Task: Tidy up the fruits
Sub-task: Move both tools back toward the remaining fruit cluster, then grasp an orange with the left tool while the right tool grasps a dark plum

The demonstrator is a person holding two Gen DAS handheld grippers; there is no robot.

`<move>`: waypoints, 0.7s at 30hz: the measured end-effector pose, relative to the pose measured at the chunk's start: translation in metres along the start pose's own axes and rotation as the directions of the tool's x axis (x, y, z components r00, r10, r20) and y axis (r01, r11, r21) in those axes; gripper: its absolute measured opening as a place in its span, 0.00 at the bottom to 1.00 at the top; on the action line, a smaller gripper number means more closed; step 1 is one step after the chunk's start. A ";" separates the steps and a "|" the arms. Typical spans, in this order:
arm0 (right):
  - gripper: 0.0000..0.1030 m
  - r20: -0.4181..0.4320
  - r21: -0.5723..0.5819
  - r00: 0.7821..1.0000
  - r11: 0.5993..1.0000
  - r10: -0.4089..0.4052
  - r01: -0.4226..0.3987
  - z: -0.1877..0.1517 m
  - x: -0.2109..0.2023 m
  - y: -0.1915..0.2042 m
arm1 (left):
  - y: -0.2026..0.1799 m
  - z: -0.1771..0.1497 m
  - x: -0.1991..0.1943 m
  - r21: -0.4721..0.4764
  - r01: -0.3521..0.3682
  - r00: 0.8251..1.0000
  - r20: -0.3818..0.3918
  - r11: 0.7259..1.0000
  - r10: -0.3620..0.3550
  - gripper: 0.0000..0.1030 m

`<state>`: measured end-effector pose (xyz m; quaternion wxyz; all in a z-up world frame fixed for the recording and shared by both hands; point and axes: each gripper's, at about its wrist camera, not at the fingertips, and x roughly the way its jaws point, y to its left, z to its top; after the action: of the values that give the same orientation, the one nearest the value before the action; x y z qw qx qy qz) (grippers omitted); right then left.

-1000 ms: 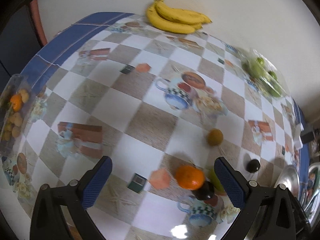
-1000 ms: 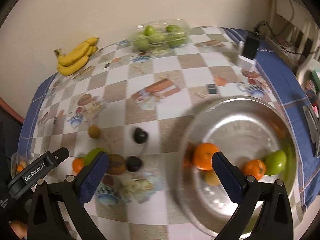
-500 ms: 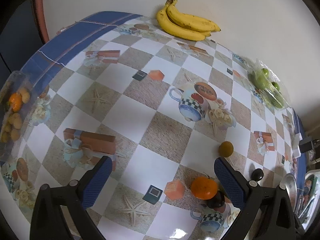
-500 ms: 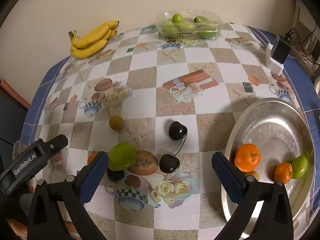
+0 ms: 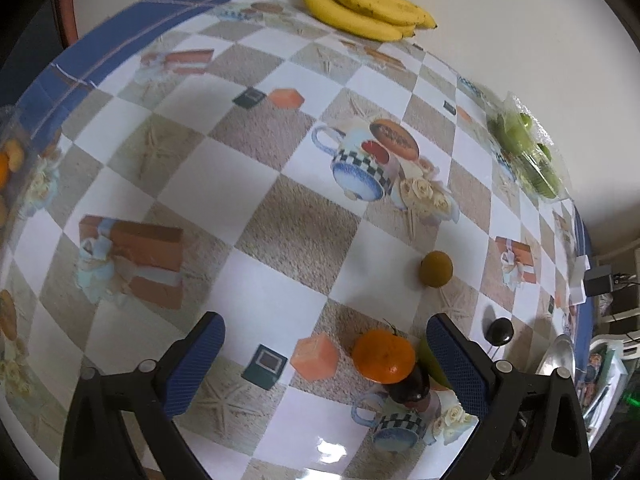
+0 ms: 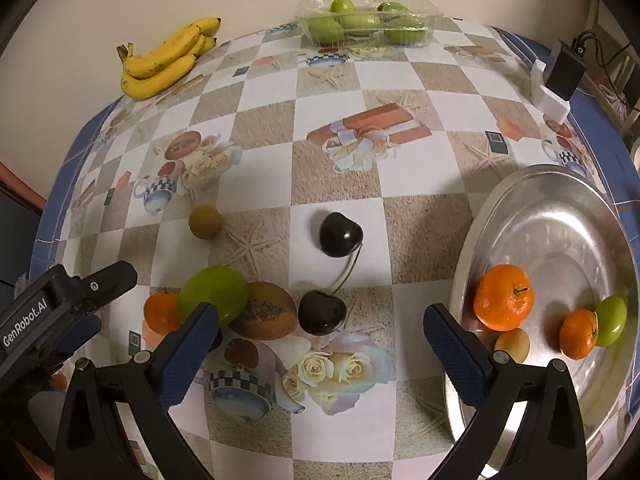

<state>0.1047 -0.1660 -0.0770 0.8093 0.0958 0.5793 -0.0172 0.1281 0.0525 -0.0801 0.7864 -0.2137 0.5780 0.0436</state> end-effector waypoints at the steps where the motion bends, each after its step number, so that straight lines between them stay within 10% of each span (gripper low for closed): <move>1: 0.98 0.000 -0.002 1.000 1.000 0.001 -0.001 0.000 0.001 0.000 | 0.000 0.000 0.002 -0.003 0.010 1.000 -0.006 1.000 -0.010 0.95; 21: 0.47 -0.030 -0.002 0.999 0.999 0.036 -0.036 -0.003 0.018 0.000 | -0.005 -0.006 0.016 -0.072 0.126 0.987 -0.094 0.989 -0.132 0.63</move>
<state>0.1081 -0.1638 -0.0943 0.8009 0.1053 0.5895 -0.0004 0.1298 0.0423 -0.0952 0.7506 -0.2785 0.5992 0.0012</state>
